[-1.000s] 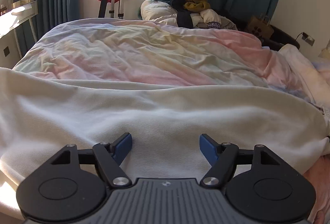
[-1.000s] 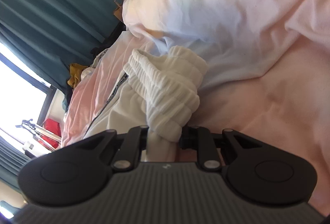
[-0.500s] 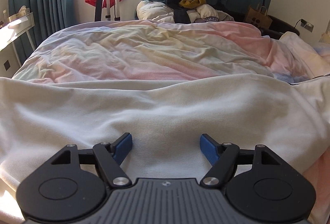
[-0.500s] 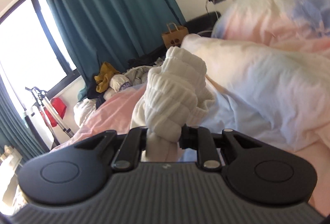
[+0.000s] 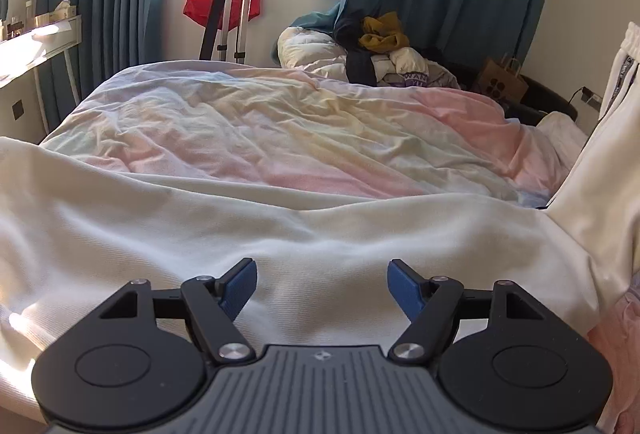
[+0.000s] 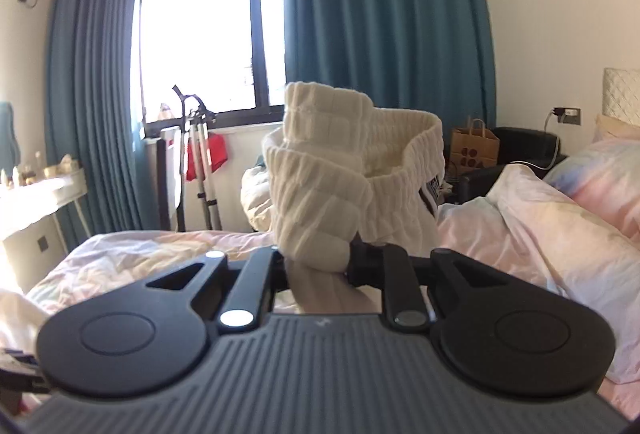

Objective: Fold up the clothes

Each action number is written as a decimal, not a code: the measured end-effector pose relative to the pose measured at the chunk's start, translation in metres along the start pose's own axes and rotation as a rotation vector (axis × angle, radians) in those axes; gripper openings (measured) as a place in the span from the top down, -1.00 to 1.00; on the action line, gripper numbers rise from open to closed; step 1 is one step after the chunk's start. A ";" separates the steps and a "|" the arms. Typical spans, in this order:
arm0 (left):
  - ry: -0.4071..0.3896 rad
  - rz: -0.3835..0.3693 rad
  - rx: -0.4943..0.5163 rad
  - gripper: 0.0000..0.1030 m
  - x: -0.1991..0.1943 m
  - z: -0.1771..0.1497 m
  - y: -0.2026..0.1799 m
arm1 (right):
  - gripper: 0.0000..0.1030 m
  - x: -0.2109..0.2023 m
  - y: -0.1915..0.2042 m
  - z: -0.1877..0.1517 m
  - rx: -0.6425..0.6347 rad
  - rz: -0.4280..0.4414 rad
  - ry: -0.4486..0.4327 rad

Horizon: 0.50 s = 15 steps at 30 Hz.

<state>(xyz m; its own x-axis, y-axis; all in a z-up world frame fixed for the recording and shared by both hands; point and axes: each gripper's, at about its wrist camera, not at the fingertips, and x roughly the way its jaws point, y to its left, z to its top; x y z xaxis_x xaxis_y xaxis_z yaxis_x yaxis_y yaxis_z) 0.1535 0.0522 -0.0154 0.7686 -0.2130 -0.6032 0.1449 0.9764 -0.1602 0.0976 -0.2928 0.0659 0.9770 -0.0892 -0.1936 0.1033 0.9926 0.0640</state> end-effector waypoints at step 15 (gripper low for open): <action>-0.031 -0.092 -0.123 -0.44 -0.022 0.010 0.036 | 0.59 0.026 0.178 -0.156 -0.569 0.135 0.446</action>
<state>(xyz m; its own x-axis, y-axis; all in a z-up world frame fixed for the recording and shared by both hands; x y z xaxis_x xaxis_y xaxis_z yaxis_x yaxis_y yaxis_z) 0.1479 0.0923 0.0000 0.7745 -0.2983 -0.5578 0.1397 0.9407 -0.3091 0.1119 -0.1057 -0.0801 0.7932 -0.0413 -0.6075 -0.2438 0.8927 -0.3790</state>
